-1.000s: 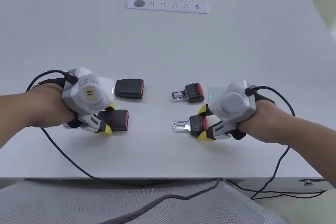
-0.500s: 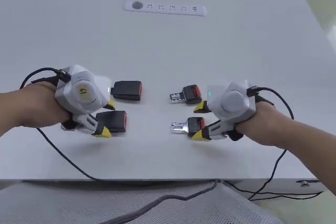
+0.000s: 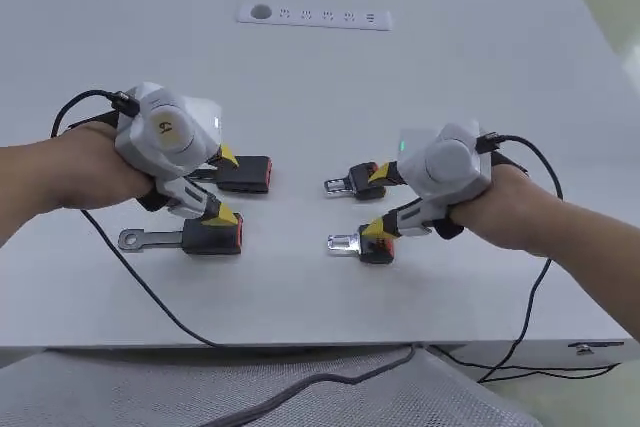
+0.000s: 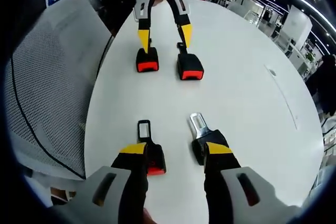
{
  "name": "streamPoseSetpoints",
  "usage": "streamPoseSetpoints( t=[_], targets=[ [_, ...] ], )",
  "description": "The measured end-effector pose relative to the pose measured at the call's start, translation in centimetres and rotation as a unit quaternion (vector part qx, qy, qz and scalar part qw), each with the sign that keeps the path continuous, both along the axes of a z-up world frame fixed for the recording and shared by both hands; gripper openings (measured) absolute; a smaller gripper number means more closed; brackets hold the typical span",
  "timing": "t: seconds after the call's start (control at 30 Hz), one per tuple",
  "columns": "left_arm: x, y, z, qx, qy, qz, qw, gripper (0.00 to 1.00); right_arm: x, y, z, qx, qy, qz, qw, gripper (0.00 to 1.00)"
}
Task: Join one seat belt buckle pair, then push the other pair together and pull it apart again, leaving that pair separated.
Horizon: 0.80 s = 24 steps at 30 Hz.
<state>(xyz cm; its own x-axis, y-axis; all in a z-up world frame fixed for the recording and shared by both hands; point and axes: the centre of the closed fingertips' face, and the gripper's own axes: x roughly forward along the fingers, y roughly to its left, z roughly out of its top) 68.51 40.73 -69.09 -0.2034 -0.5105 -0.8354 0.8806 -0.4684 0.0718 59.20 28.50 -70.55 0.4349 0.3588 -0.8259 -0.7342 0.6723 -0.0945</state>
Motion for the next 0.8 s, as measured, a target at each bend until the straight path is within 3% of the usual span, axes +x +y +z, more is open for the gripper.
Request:
streamPoseSetpoints(
  t=[0.2,0.3,0.37,0.47,0.6,0.7,0.8],
  targets=[
    [1.7,-0.9,-1.0,0.005,-0.013,0.003,0.9999,0.5,1.3,-1.9,-0.2,-0.012,-0.012,-0.012,0.9998,0.41],
    [2.3,-1.4,-1.2,0.005,-0.01,0.009,0.9999,0.48,1.7,-2.5,-0.4,-0.021,-0.013,-0.008,0.9997,0.42],
    [2.7,-1.6,-1.4,0.0,-0.013,0.006,0.9999,0.43,2.1,-2.8,-0.5,-0.034,-0.014,0.003,0.9993,0.42],
    [3.2,-2.0,-2.2,0.011,-0.013,0.0,0.9999,0.45,2.5,-3.2,-0.8,-0.067,-0.013,0.031,0.9971,0.41],
    [3.3,-1.9,-3.2,0.029,-0.013,-0.013,0.9994,0.46,3.1,-3.0,-1.4,-0.068,-0.009,0.045,0.9966,0.41],
    [3.3,-1.9,-4.2,0.041,-0.031,-0.031,0.9982,0.46,3.3,-3.3,-1.8,-0.069,0.0,0.054,0.9961,0.41],
    [3.4,-2.3,-4.3,0.042,-0.024,-0.028,0.9984,0.44,3.1,-3.1,-2.2,-0.06,0.016,0.064,0.996,0.39]
  ],
)
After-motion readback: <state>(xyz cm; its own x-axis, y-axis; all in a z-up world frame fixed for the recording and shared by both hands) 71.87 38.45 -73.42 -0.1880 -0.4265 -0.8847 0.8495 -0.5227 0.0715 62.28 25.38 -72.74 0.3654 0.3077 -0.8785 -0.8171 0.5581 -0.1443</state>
